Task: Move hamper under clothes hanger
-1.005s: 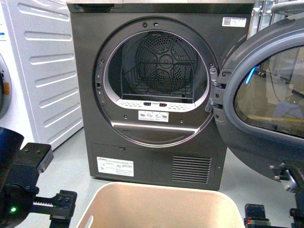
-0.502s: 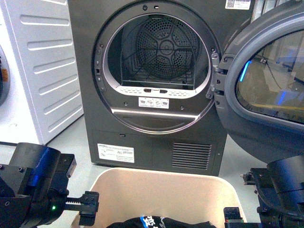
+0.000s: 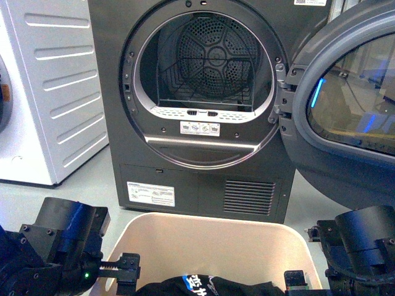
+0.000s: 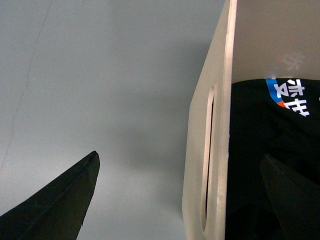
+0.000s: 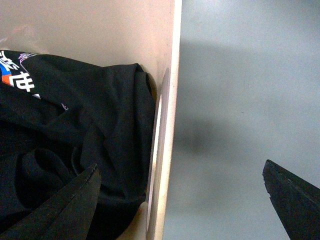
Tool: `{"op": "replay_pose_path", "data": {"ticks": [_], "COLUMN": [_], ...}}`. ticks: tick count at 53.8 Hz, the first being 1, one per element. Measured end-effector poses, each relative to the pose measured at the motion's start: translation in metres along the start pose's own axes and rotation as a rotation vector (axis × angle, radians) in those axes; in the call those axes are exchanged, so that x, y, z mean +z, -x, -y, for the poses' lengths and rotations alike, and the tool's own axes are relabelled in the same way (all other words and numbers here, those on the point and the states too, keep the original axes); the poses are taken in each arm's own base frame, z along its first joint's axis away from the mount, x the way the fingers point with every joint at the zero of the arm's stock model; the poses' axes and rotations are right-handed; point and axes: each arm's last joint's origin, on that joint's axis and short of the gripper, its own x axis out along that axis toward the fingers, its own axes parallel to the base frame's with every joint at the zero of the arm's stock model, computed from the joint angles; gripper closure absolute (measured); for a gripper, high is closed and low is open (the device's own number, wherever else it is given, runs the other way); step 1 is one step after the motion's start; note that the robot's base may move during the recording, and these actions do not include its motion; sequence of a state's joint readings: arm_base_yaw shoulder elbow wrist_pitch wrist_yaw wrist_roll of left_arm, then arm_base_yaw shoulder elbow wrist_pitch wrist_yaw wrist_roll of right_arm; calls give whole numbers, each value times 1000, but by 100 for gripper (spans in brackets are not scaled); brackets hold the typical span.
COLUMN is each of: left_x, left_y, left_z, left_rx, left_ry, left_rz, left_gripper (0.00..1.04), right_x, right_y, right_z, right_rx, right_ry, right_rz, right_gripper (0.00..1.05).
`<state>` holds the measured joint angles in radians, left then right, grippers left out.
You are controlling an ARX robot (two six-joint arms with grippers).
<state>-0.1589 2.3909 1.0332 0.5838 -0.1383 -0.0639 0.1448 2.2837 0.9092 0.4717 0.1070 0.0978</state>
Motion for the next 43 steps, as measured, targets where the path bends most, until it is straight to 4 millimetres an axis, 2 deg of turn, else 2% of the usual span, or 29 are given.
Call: {"op": "replay_pose_path", "data": {"ticks": [23,26,31,34,43], "left_x": [11,12,14,15,14], "left_y": [-8,-8,-9,-10,-9], "left_z": [20,21,25,26,30], "left_rx": [-12,-5,9,14,8], "left_ry": [3,3,3,5,2], "left_rz": [28,29,27,25,25], "left_gripper": [7,7,19,35,65], "right_x": [3,3,3,3,3], "right_y": [-1,-1,-2,-2,-3], "right_z": [0,0,1,1,-2], "right_rx": [-17,-23,-36,-48,-46], "right_ry": [6,8,16,22,31], "right_rz": [1,-1,-5,-9,-10], "right_gripper": [8,13,27,43,72]}}
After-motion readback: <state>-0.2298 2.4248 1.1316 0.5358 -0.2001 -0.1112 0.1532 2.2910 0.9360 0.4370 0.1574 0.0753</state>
